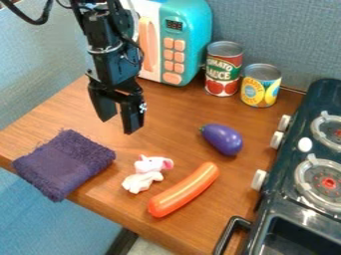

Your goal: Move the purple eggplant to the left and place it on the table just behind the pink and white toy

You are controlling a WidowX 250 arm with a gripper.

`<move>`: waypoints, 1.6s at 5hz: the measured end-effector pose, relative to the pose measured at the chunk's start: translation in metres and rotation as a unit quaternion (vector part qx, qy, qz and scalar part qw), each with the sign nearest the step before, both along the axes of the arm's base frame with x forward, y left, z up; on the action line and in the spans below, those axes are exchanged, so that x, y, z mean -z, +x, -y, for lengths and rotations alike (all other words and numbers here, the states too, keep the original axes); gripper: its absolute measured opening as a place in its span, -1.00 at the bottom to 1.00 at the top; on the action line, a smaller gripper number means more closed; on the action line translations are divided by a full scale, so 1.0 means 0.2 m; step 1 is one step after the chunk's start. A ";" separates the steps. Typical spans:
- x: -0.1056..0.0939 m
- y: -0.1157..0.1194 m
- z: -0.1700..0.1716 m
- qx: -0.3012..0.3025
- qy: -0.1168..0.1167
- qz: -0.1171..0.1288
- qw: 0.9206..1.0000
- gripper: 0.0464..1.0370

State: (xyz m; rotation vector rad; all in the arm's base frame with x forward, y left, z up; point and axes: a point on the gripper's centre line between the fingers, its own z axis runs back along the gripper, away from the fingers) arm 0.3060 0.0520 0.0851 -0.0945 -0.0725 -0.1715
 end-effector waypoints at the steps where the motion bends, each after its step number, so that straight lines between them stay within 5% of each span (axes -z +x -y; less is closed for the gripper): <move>1: 0.04 -0.01 0.00 -0.003 -0.003 -0.014 1.000 0.93; 3: -0.02 0.05 0.28 -0.074 -0.043 -0.003 0.996 0.93; 4: -0.04 0.08 0.38 -0.127 -0.044 0.002 0.991 0.93; 5: -0.06 0.13 0.47 -0.242 -0.018 0.028 0.970 0.93; 6: -0.09 0.23 0.54 -0.323 -0.017 0.066 0.944 0.93; 8: -0.01 0.35 0.61 -0.449 -0.021 0.057 0.891 0.93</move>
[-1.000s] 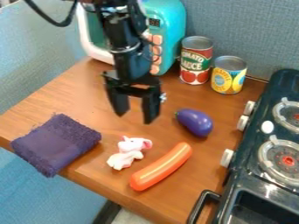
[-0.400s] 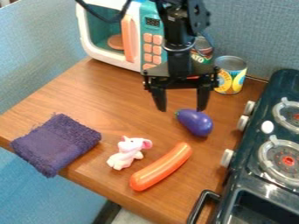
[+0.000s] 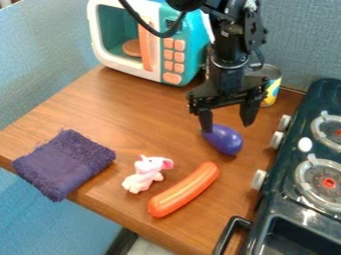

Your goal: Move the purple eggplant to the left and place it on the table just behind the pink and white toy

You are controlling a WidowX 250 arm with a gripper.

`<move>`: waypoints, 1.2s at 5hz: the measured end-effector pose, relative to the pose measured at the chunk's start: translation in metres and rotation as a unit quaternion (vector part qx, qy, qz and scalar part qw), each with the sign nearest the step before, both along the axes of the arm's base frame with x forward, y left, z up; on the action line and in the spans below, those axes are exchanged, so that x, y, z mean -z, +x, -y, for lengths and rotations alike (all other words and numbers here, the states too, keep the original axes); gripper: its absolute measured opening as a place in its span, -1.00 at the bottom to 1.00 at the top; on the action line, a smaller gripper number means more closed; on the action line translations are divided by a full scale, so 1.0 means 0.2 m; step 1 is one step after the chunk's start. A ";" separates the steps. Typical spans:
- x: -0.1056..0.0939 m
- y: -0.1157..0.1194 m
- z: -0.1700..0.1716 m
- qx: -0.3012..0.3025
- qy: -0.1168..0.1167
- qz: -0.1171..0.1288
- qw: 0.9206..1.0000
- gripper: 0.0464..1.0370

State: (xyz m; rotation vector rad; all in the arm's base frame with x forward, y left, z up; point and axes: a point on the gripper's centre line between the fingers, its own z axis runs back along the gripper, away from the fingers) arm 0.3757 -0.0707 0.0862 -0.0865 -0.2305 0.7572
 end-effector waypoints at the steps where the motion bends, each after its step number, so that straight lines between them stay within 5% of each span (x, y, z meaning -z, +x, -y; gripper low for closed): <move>1: 0.04 0.00 0.01 -0.020 -0.009 -0.027 0.999 0.93; 3: 0.15 0.04 -0.06 -0.073 -0.007 -0.066 0.995 0.93; 6: 0.24 0.13 -0.07 -0.119 -0.006 -0.073 0.990 0.93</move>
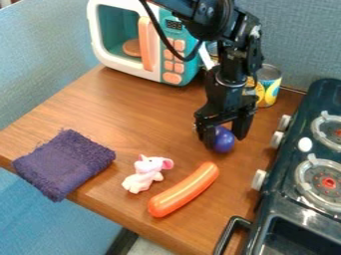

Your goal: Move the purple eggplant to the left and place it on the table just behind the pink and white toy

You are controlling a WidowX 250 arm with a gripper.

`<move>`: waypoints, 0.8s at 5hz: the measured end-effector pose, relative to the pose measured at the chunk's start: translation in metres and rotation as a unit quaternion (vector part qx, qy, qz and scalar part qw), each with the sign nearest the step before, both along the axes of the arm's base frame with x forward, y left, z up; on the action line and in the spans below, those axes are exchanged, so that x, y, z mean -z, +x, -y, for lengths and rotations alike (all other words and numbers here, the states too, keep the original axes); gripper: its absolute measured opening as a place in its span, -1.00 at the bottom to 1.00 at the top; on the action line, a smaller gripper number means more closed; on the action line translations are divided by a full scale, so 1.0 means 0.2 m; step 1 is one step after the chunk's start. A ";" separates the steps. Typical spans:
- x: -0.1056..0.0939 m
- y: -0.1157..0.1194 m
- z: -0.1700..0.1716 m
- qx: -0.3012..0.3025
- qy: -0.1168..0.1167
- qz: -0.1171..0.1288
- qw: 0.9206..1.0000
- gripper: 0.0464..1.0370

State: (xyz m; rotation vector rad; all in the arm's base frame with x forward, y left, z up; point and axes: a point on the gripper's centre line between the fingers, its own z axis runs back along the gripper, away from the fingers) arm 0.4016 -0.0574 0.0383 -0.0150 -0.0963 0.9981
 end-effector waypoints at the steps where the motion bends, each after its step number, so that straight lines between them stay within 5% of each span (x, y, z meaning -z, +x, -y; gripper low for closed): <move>1: 0.03 0.03 -0.03 -0.010 0.001 -0.006 1.000 0.93; 3: 0.07 0.05 -0.04 -0.005 0.004 -0.016 1.000 0.58; 4: 0.07 0.05 -0.04 0.006 0.004 -0.015 1.000 0.58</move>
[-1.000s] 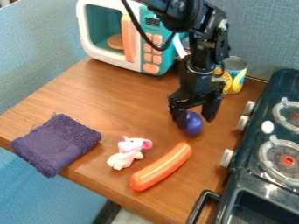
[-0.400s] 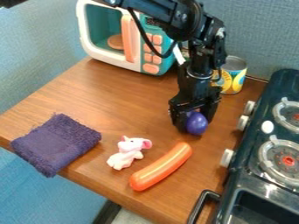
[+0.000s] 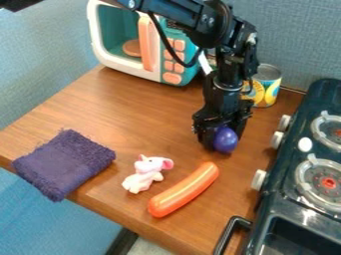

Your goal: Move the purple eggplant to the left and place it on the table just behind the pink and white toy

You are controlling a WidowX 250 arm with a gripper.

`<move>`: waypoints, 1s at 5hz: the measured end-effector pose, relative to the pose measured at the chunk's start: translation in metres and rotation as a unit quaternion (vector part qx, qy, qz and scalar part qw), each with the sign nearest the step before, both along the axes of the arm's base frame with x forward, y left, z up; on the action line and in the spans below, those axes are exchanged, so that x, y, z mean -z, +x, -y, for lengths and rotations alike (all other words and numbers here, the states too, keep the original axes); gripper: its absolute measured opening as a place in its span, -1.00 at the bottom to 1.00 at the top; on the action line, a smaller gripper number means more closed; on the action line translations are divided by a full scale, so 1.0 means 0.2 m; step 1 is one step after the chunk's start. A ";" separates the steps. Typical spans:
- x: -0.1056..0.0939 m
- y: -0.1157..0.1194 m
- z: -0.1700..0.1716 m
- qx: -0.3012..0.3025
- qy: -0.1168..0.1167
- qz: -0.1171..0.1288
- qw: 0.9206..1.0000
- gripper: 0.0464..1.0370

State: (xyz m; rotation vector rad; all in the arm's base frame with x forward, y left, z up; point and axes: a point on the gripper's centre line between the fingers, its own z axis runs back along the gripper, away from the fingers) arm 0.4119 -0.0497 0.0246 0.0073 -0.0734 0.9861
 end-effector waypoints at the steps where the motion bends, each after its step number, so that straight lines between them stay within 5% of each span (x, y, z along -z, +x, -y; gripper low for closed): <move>1: -0.01 -0.01 -0.04 0.108 0.031 -0.013 0.994 0.58; 2: -0.07 -0.04 -0.06 0.214 0.046 -0.018 0.975 0.58; 4: -0.10 -0.13 -0.09 0.332 0.071 -0.021 0.940 0.58; 5: -0.12 -0.19 -0.10 0.398 0.065 -0.036 0.914 0.58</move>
